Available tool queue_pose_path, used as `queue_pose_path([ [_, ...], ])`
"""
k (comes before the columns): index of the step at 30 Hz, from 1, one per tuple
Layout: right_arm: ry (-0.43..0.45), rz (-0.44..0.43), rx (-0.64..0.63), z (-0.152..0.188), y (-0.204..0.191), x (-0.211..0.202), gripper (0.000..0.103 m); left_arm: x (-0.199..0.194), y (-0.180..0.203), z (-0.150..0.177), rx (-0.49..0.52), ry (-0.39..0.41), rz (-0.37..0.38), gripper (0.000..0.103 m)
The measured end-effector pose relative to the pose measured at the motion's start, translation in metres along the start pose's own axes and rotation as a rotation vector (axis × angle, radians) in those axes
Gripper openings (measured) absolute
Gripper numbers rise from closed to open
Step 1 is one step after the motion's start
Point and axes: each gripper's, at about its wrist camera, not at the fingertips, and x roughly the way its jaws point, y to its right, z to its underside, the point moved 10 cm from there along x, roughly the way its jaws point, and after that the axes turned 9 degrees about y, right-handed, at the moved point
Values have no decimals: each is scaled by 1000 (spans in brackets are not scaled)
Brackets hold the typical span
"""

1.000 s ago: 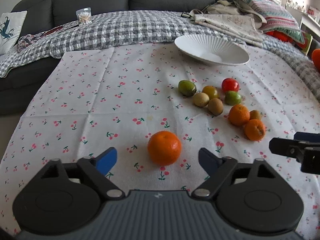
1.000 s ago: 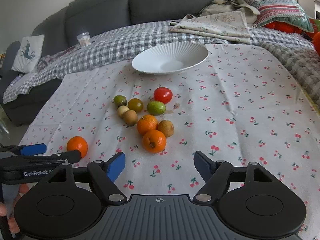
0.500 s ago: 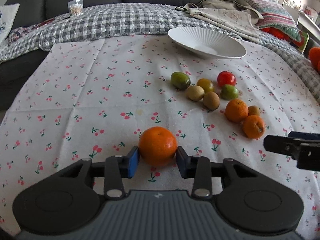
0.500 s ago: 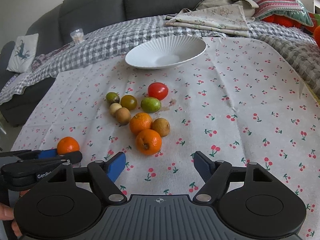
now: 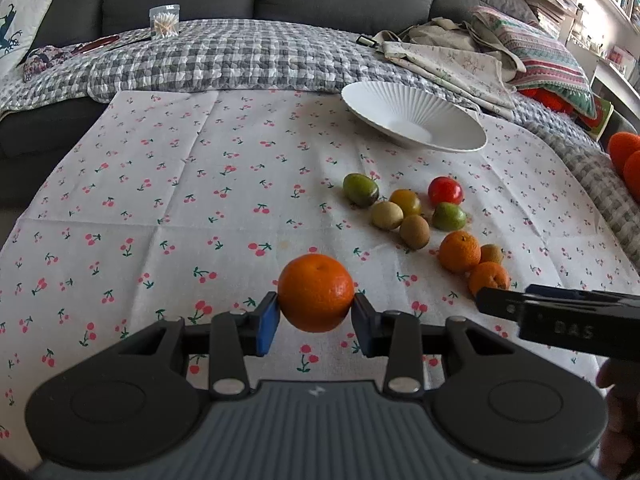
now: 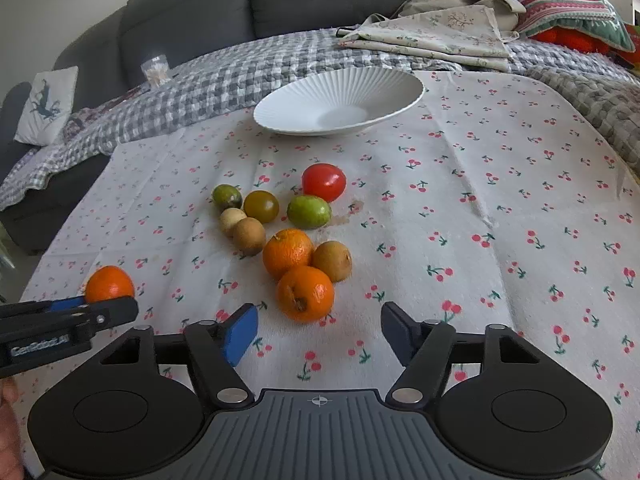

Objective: Organize fruits
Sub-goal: 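Close the left gripper on the mandarin while the right gripper grasps another mandarin, then carry both mandarins into the white bowl and open both grippers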

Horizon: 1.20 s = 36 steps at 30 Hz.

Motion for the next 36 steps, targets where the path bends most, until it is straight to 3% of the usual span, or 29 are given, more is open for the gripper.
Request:
queue_pose_path([
  [6, -5, 7, -4, -1, -6, 14, 55, -1, -2, -3, -14, 7, 2, 38],
  [9, 0, 20, -19, -2, -8, 19, 43, -1, -2, -3, -18, 8, 2, 38],
  [10, 2, 19, -20, -2, -8, 19, 34, 0, -2, -3, -19, 7, 1, 38],
  [11, 2, 17, -17, -3, -9, 20, 33, 0, -2, -3, -19, 7, 1, 38],
  [24, 8, -12, 31, -12, -6, -8, 33, -11, 7, -16, -16, 32, 10, 38],
  [36, 88, -19, 59, -48, 10, -37, 33, -16, 22, -45, 11, 56, 31, 38],
])
